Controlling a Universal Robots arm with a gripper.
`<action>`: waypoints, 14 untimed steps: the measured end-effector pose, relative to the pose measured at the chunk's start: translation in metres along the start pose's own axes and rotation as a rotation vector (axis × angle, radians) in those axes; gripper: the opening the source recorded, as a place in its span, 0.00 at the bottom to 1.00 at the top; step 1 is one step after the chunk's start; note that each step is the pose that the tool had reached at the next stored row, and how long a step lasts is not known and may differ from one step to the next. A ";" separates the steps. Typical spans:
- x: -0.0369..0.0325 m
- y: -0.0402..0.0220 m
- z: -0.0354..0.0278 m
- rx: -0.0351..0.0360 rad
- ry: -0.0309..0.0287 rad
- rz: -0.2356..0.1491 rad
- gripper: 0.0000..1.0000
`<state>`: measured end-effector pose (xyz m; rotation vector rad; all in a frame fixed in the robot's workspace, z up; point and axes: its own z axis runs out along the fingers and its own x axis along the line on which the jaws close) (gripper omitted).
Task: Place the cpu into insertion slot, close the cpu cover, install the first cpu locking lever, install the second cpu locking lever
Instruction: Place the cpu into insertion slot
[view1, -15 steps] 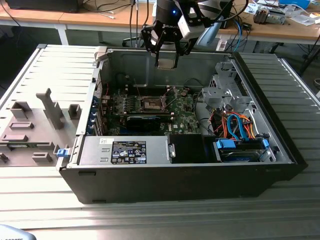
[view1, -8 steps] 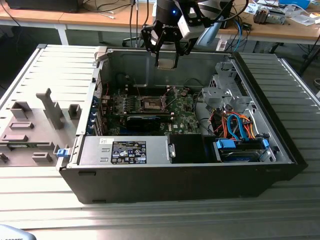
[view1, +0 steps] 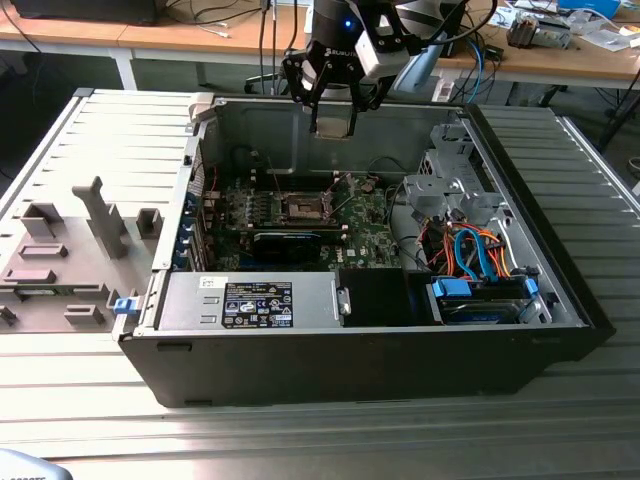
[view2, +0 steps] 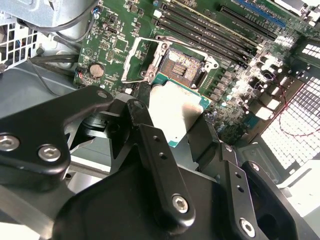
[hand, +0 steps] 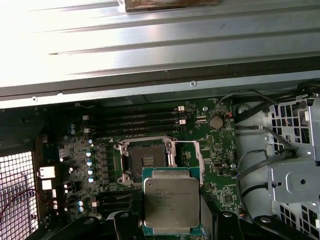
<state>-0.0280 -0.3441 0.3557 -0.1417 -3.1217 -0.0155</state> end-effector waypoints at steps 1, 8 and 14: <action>0.0000 0.0000 0.0000 0.0000 0.0000 0.001 0.55; 0.0000 0.0000 0.0000 -0.0001 0.0000 0.005 0.55; 0.0000 0.0000 0.0000 -0.0001 -0.0001 0.008 0.55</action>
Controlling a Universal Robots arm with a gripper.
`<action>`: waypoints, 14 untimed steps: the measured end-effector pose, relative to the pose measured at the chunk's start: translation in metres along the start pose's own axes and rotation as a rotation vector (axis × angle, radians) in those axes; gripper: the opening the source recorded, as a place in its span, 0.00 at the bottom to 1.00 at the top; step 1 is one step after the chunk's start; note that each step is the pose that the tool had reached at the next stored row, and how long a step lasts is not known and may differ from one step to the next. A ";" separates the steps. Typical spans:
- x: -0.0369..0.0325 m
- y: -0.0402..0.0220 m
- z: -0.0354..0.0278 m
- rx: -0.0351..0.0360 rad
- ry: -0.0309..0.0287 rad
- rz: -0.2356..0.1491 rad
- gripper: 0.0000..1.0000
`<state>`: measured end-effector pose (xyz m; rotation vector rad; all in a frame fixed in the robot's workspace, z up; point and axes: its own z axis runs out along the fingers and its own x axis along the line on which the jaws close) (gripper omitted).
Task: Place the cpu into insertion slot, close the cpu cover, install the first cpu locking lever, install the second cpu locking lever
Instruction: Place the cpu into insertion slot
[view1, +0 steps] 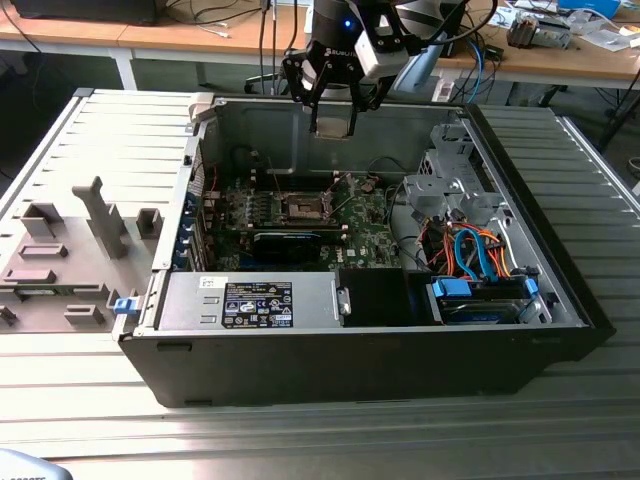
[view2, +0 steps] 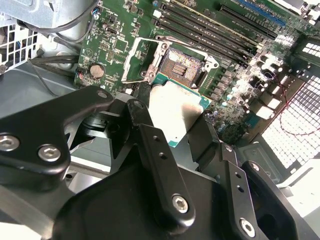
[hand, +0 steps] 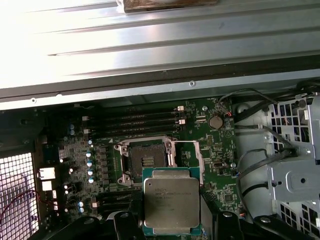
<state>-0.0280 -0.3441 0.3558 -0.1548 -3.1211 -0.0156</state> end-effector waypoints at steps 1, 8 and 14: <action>0.0000 0.0000 0.0000 0.0000 0.0000 0.001 0.55; 0.0000 0.0000 0.0000 0.0000 0.0000 0.005 0.55; 0.0000 0.0000 0.0000 -0.0002 -0.0001 0.010 0.55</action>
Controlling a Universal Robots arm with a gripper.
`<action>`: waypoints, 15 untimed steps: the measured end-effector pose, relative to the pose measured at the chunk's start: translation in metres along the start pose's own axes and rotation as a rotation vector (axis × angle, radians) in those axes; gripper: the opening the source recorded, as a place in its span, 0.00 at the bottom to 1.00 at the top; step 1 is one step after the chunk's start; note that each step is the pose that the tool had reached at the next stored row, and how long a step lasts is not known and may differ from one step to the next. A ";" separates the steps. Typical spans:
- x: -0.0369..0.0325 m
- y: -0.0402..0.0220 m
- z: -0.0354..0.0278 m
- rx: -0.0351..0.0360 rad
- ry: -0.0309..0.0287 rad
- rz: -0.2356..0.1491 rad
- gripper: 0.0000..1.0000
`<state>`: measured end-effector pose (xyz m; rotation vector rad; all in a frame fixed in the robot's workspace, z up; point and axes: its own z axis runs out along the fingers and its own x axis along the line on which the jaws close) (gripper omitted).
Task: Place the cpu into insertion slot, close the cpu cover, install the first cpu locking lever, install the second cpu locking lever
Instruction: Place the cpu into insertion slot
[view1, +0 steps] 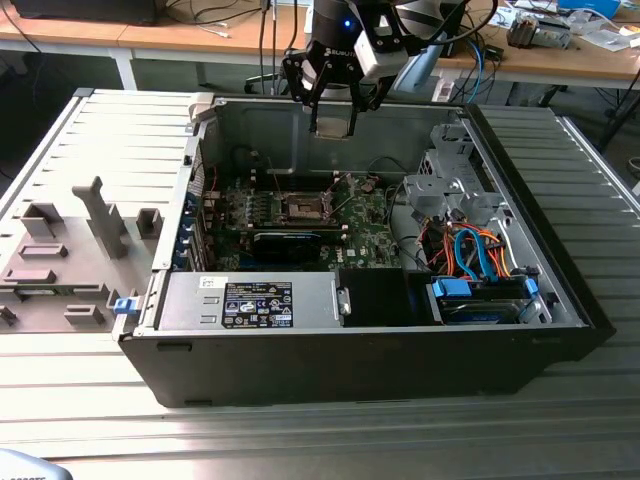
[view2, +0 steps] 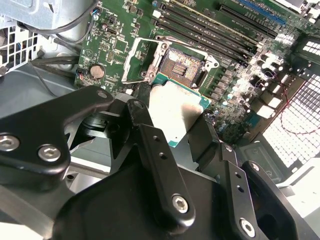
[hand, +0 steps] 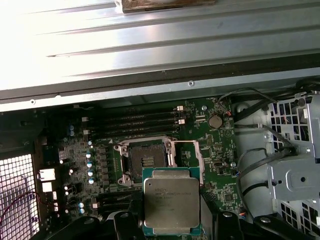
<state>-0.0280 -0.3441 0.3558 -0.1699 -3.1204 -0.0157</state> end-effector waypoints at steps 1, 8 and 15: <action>0.0000 0.0000 0.0000 0.0000 0.0000 0.001 0.55; 0.0000 0.0000 0.0000 0.0001 -0.0001 0.006 0.55; 0.0000 0.0000 0.0000 0.0001 -0.0001 0.010 0.55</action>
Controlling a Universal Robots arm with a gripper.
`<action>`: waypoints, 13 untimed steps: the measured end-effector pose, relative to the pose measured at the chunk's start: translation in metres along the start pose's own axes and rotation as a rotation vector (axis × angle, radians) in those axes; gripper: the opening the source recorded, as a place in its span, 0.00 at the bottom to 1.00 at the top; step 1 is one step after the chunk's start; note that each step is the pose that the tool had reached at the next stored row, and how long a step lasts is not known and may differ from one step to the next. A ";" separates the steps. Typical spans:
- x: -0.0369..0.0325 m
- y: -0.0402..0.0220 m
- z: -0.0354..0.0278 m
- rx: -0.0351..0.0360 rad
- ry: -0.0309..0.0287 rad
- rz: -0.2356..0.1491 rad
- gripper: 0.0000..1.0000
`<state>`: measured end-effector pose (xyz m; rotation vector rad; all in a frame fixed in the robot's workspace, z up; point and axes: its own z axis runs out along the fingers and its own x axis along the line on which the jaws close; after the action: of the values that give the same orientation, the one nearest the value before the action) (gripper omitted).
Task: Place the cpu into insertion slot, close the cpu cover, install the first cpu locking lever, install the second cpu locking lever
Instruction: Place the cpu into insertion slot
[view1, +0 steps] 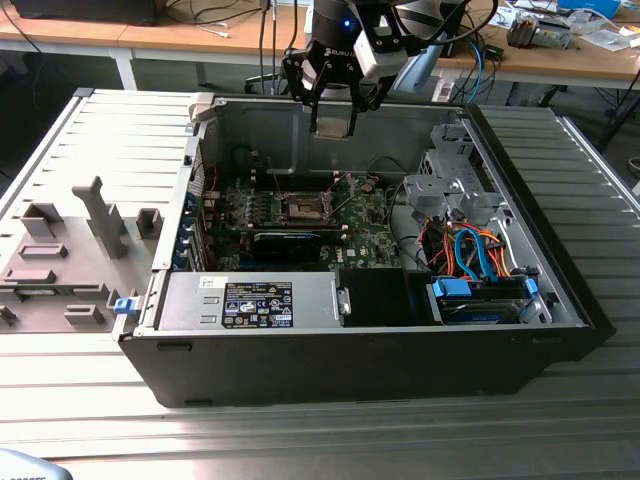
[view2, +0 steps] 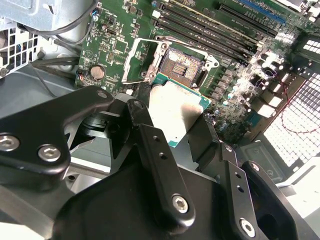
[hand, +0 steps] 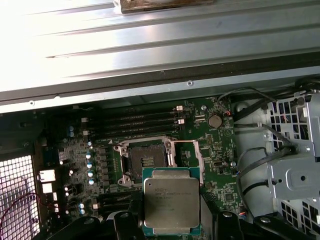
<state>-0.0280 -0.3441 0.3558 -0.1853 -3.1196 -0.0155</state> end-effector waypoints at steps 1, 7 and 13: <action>0.0000 0.0000 0.0000 0.0001 0.0000 0.001 0.55; 0.0000 0.0000 0.0000 0.0000 -0.0001 0.006 0.55; 0.0000 0.0000 0.0000 -0.0001 -0.0001 0.011 0.55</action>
<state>-0.0280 -0.3441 0.3558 -0.2025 -3.1186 -0.0154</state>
